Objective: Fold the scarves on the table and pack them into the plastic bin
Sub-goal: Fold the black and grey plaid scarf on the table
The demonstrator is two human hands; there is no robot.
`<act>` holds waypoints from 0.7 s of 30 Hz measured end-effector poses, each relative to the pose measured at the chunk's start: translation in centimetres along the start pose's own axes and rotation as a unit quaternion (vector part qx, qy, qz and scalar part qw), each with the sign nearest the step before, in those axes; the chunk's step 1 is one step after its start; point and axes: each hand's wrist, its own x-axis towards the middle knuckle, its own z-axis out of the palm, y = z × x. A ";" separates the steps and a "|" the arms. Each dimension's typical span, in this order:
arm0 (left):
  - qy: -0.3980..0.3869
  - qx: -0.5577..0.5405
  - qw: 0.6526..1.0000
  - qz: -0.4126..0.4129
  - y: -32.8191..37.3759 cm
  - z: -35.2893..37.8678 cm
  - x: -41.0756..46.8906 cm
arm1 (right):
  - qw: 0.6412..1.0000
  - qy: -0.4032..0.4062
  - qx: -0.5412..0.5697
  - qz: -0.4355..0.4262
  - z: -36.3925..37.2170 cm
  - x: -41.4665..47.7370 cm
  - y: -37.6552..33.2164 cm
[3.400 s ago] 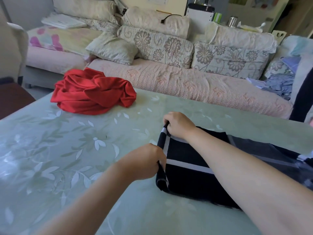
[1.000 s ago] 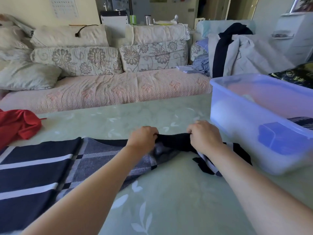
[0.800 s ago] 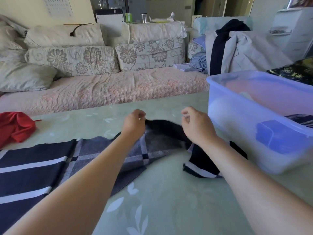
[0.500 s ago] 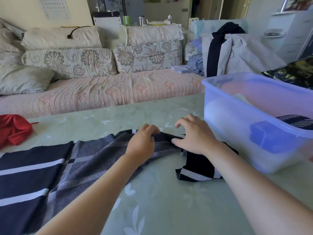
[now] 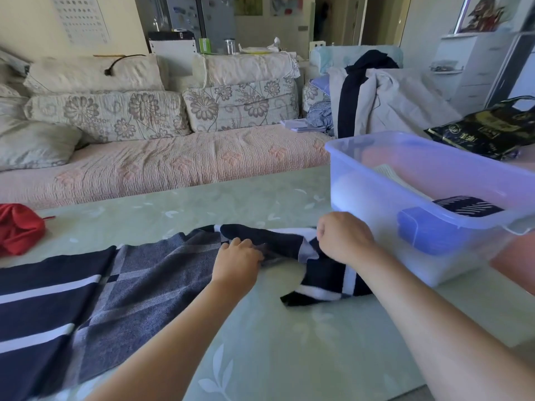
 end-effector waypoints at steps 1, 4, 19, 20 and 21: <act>0.009 -0.019 1.000 -0.002 0.0 -0.4 0.1 | 0.997 0.065 0.031 0.001 -0.2 0.3 0.2; 0.097 -0.191 0.973 -0.086 0.1 -2.0 0.8 | 0.977 0.210 0.030 -0.027 -0.1 1.7 0.6; 0.031 -0.053 0.998 0.000 -2.4 0.7 -0.4 | 0.969 -0.068 -0.199 -0.128 4.4 1.6 -1.1; 0.032 -0.049 0.998 -0.004 -2.7 0.8 -0.5 | 0.965 -0.058 -0.238 -0.091 3.9 1.7 -1.0; 0.040 -0.051 0.998 0.002 -2.8 0.8 -0.5 | 0.962 -0.061 -0.259 -0.059 3.6 1.8 -0.9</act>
